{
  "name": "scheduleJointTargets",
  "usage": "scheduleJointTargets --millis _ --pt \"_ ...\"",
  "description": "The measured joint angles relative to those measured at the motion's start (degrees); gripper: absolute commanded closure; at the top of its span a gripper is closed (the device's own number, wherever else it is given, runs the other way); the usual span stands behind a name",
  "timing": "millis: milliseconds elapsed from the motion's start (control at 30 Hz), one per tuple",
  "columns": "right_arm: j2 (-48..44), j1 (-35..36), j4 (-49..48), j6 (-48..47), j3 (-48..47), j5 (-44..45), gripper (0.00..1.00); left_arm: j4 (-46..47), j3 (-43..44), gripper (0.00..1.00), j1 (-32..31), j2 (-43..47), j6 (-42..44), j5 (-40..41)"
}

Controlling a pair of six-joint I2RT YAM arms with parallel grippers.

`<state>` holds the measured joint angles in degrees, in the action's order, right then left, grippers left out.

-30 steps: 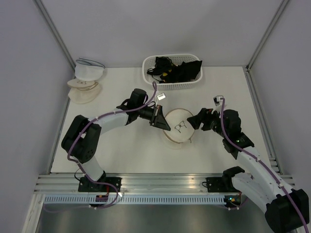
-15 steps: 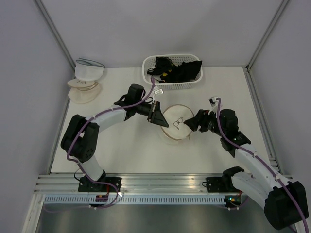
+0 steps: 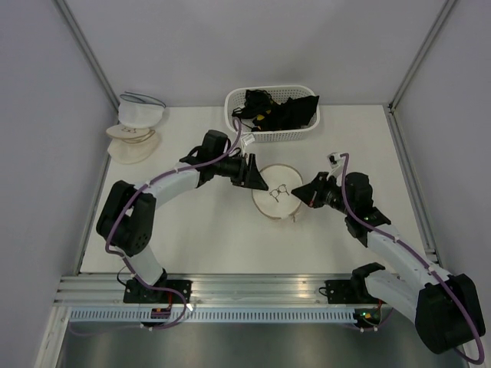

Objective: Unzip the laundry bag and remove the bra

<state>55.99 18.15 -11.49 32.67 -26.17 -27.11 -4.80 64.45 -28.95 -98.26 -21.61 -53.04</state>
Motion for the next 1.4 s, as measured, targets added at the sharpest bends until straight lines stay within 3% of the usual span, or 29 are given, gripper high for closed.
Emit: scheduleJointTargets --millis 233,433,733,1133,1400 --pt "0.0 0.0 -3.2 10.8 2.9 3.9 1.0 0.1 -5.7 0.35 0.0 8.2 -7.2 24.4" --pt "0.0 0.0 -6.0 25.1 8.5 11.0 1.0 5.9 -18.5 0.31 -2.8 23.1 -17.1 36.5" --pt "0.2 0.0 -11.9 38.6 12.9 13.6 1.0 19.3 -30.6 0.29 -14.7 24.8 -31.5 40.7" --pt "1.9 0.0 -19.4 45.5 14.7 10.6 1.0 34.3 -32.4 0.29 -16.4 22.9 -40.3 45.9" --pt "2.0 0.8 -22.8 47.6 15.3 10.1 1.0 33.8 -30.3 0.29 -17.4 19.5 -41.9 45.3"
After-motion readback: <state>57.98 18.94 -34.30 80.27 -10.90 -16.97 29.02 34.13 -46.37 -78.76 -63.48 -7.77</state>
